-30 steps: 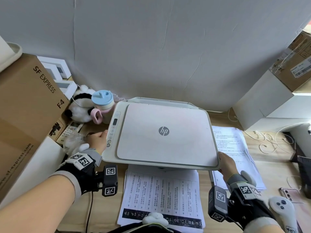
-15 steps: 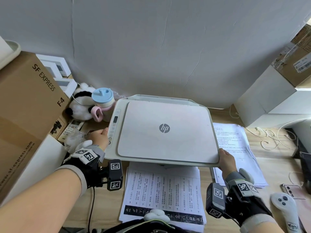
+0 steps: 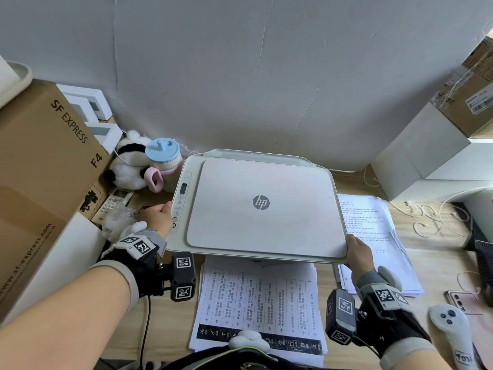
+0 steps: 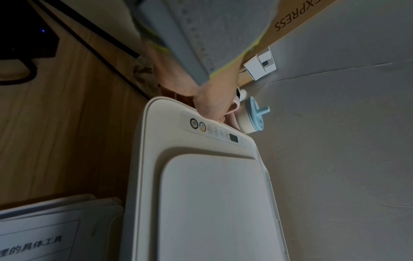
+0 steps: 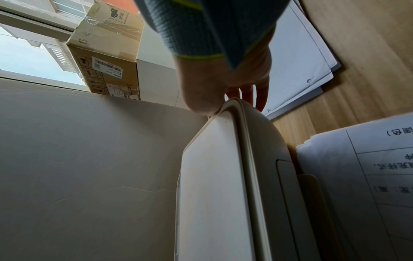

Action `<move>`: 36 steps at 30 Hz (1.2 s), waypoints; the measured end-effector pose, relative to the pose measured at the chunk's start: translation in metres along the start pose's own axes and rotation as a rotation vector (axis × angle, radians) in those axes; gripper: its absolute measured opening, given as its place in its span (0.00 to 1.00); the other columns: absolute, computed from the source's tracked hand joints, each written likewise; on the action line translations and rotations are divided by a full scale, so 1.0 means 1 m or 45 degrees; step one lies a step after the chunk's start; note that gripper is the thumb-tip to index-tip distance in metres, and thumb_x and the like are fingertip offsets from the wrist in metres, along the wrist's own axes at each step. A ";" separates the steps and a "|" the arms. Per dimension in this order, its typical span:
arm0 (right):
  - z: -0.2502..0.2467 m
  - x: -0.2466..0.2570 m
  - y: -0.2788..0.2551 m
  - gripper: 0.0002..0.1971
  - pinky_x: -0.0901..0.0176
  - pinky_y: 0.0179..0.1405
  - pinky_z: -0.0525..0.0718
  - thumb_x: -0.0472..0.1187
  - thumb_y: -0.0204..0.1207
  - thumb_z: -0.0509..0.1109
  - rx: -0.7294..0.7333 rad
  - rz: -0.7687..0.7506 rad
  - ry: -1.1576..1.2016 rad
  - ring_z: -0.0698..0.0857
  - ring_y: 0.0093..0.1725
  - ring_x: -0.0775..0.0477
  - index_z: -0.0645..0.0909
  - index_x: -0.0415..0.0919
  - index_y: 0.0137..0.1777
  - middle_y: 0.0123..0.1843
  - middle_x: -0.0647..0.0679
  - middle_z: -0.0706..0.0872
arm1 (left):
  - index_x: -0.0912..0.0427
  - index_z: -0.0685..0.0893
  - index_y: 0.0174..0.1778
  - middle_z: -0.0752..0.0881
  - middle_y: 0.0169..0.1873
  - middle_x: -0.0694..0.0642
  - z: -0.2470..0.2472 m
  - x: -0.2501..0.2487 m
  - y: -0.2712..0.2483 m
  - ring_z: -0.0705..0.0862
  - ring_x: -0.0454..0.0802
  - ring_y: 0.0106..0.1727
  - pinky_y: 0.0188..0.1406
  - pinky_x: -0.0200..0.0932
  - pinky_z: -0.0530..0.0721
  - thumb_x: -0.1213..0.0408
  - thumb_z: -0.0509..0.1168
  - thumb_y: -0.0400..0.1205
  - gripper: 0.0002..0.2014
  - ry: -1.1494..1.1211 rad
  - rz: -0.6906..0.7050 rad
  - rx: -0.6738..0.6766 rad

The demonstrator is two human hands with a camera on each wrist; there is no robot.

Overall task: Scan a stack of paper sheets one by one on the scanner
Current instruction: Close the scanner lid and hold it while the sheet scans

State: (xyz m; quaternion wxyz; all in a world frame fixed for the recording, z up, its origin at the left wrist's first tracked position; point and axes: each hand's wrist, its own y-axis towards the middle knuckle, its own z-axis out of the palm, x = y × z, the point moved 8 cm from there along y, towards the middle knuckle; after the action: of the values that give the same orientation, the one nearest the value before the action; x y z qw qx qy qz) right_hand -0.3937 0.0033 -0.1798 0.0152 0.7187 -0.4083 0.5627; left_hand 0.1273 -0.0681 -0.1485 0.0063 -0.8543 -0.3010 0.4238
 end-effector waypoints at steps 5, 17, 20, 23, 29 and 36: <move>0.001 0.001 0.000 0.13 0.51 0.46 0.72 0.42 0.83 0.56 -0.001 -0.016 -0.013 0.72 0.44 0.44 0.76 0.36 0.43 0.39 0.43 0.74 | 0.63 0.74 0.26 0.73 0.25 0.60 0.000 0.001 0.000 0.72 0.59 0.37 0.41 0.44 0.67 0.58 0.58 0.86 0.22 0.012 -0.001 -0.009; 0.000 0.001 0.002 0.12 0.51 0.41 0.68 0.42 0.82 0.55 -0.007 -0.069 -0.095 0.69 0.41 0.44 0.73 0.38 0.41 0.38 0.41 0.70 | 0.63 0.74 0.25 0.74 0.25 0.61 -0.001 0.000 0.000 0.71 0.59 0.36 0.40 0.44 0.67 0.58 0.58 0.85 0.22 -0.019 0.023 -0.026; 0.000 0.001 0.002 0.12 0.52 0.40 0.67 0.42 0.82 0.54 -0.010 -0.064 -0.093 0.68 0.40 0.45 0.72 0.37 0.40 0.37 0.41 0.69 | 0.61 0.71 0.22 0.71 0.22 0.58 -0.001 -0.001 -0.003 0.70 0.58 0.35 0.39 0.43 0.66 0.59 0.58 0.86 0.23 -0.031 0.004 -0.023; 0.000 0.003 0.002 0.12 0.51 0.40 0.65 0.41 0.81 0.54 -0.016 -0.077 -0.115 0.66 0.39 0.45 0.69 0.38 0.37 0.34 0.42 0.67 | 0.61 0.71 0.22 0.71 0.21 0.57 -0.002 -0.003 -0.004 0.70 0.58 0.35 0.39 0.43 0.66 0.59 0.58 0.86 0.24 -0.030 0.008 -0.027; 0.000 0.005 0.000 0.14 0.52 0.40 0.66 0.41 0.82 0.54 -0.013 -0.082 -0.119 0.67 0.39 0.45 0.69 0.38 0.35 0.35 0.41 0.68 | 0.61 0.72 0.22 0.72 0.23 0.58 -0.002 -0.004 -0.005 0.71 0.58 0.36 0.39 0.44 0.67 0.59 0.57 0.86 0.23 -0.024 0.011 -0.015; 0.000 0.006 -0.004 0.15 0.53 0.40 0.67 0.42 0.84 0.54 -0.010 -0.066 -0.086 0.69 0.39 0.45 0.72 0.36 0.39 0.36 0.42 0.71 | 0.66 0.75 0.28 0.74 0.27 0.62 -0.002 -0.006 -0.008 0.72 0.58 0.37 0.39 0.43 0.66 0.60 0.57 0.86 0.21 -0.033 0.011 0.003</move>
State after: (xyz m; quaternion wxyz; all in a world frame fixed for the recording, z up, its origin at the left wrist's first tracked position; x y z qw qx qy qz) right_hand -0.3909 0.0028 -0.1735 0.0187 0.7475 -0.3921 0.5358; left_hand 0.1216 -0.0641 -0.1404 0.0015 -0.8499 -0.2970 0.4353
